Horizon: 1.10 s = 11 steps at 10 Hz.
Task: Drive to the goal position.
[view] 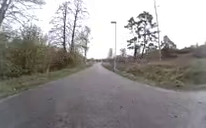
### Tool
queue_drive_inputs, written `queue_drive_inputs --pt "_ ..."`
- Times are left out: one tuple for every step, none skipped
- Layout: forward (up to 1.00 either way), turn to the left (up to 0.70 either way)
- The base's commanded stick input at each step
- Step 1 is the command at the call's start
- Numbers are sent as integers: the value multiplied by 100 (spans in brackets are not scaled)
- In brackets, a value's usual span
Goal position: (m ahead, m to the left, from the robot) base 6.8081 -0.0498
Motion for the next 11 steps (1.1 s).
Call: queue_drive_inputs --pt "70 0" --pt "70 0" --pt "70 0" --pt "70 0" --pt "70 0" --pt "70 0" --pt "70 0" --pt "70 0" --pt "70 0" --pt "70 0" --pt "70 0"
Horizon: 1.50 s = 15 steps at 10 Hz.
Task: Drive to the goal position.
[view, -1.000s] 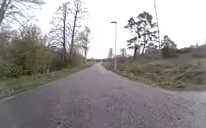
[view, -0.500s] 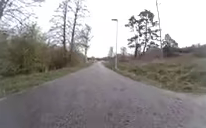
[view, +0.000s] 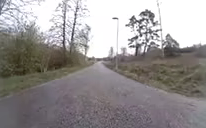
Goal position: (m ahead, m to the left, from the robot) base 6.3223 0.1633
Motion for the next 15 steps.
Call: queue_drive_inputs --pt "70 0" --pt "70 0" --pt "70 0" --pt "70 0" --pt "70 0" --pt "70 0" --pt "70 0" --pt "70 0" --pt "70 0" --pt "70 0" --pt "70 0" --pt "70 0" --pt "70 0" --pt "70 0" --pt "70 0"
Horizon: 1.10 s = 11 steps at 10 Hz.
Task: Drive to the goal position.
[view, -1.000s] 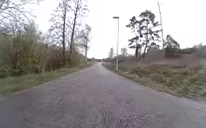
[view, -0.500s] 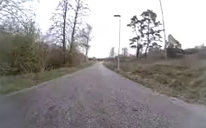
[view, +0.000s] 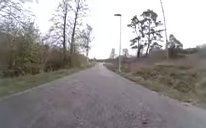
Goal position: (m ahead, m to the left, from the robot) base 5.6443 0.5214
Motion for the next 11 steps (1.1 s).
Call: queue_drive_inputs --pt "70 0" --pt "70 0" --pt "70 0" --pt "70 0" --pt "70 0" --pt "70 0" --pt "70 0" --pt "70 0" --pt "70 0" --pt "70 0" --pt "70 0"
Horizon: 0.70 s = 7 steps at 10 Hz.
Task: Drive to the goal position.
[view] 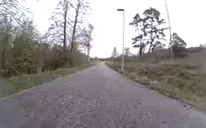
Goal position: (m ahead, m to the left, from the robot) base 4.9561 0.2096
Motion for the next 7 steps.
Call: queue_drive_inputs --pt "70 0" --pt "70 0" --pt "70 0" --pt "70 0" --pt "70 0" --pt "70 0" --pt "70 0"
